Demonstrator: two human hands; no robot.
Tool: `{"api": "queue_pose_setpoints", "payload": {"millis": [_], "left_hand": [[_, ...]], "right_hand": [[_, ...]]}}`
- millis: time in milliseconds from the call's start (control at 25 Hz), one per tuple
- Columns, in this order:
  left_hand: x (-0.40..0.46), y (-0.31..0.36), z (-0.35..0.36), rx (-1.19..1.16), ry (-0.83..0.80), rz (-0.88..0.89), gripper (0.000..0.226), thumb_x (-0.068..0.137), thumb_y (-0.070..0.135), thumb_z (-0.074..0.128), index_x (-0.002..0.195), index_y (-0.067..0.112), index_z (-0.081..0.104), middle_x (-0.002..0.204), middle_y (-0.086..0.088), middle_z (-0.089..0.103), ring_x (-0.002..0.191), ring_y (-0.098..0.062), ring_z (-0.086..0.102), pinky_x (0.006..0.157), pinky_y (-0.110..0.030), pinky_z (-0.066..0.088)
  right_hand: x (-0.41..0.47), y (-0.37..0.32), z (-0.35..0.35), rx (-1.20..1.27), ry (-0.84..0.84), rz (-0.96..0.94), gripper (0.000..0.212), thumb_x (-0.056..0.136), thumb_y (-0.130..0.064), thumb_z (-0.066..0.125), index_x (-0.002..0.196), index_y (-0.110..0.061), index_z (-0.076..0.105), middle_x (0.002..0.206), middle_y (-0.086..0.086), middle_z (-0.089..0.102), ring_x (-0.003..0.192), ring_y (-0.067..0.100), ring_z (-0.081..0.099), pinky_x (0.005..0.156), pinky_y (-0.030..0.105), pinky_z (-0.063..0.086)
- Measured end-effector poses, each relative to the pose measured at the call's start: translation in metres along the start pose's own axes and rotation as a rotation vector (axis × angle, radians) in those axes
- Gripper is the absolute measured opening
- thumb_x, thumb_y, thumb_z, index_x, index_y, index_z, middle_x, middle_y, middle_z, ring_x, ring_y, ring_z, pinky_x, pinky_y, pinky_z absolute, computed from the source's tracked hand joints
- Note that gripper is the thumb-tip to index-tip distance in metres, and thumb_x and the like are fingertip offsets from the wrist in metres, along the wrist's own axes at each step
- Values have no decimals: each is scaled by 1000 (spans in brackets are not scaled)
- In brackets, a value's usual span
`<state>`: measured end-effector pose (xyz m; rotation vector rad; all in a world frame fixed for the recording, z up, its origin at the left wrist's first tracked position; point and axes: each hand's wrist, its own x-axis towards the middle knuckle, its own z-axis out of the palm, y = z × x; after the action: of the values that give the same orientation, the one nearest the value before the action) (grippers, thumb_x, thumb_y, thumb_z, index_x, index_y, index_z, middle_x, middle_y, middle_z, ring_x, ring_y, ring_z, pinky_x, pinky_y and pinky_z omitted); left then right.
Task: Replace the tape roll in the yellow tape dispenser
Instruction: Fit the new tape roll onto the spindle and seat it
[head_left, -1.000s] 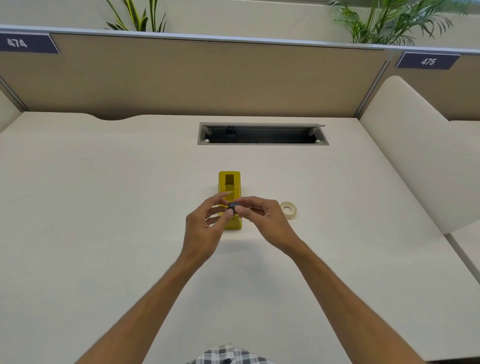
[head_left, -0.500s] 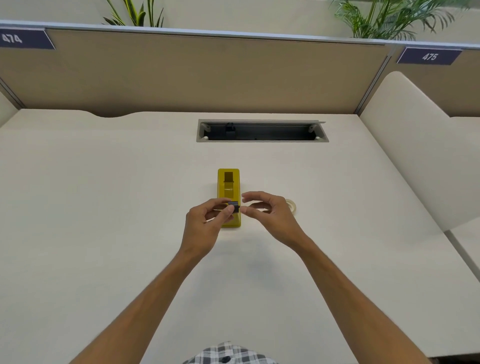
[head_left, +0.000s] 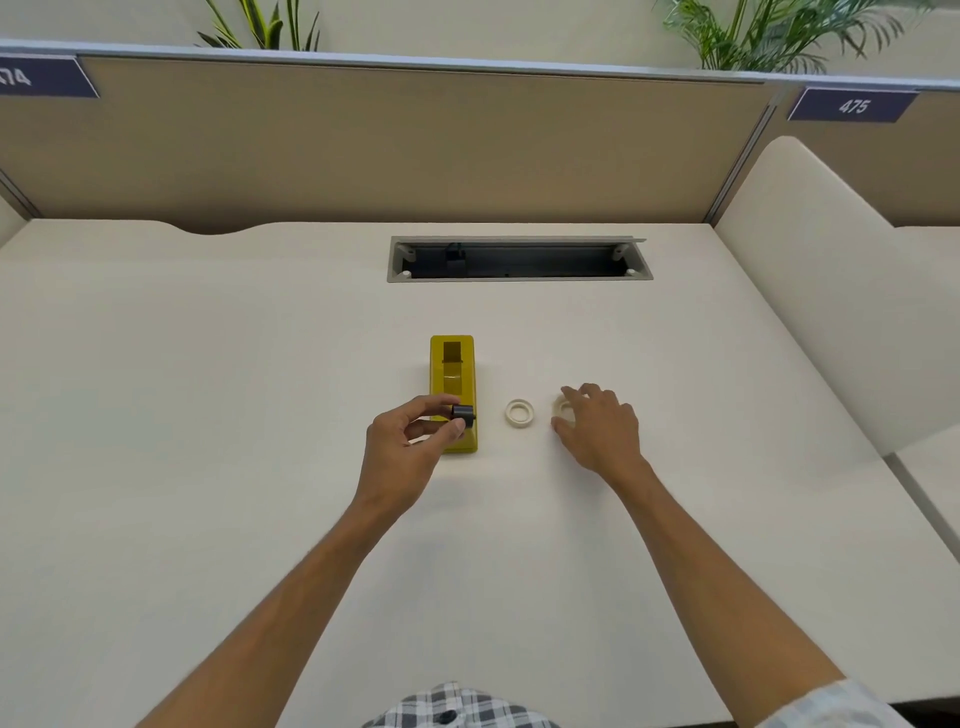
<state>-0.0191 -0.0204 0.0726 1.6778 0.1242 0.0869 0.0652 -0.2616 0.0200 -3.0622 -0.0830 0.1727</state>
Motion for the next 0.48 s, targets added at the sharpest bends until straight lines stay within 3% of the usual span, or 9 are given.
{"api": "queue_pose_setpoints", "payload": {"millis": [160,320,480], "left_hand": [[0,0,-2,2,6,-5,22,83,12,71,102,23,72,96,5,75,85,-17,73,87,-35,56],[1,0,-3,13,14,-5,22,83,11,71,102,23,72,97,4,75,86,-15,73,87,-33,55],[1,1,-1,1,6,1,23,82,10,72,102,23,72,98,6,76,87,-13,73,81,-22,54]], "right_hand": [[-1,1,-3,174,47,21,46,93,-39,55,135,-22,50,131,6,55,114,29,55,87,38,45],[-15,-8,-9,683,142,45,41,84,-40,67,122,-26,60,112,-4,65,97,18,64,84,33,50],[-32,-25,-25,1112,84,-13,36,78,-31,78,112,-29,65,104,-15,70,91,-1,67,74,12,50]]}}
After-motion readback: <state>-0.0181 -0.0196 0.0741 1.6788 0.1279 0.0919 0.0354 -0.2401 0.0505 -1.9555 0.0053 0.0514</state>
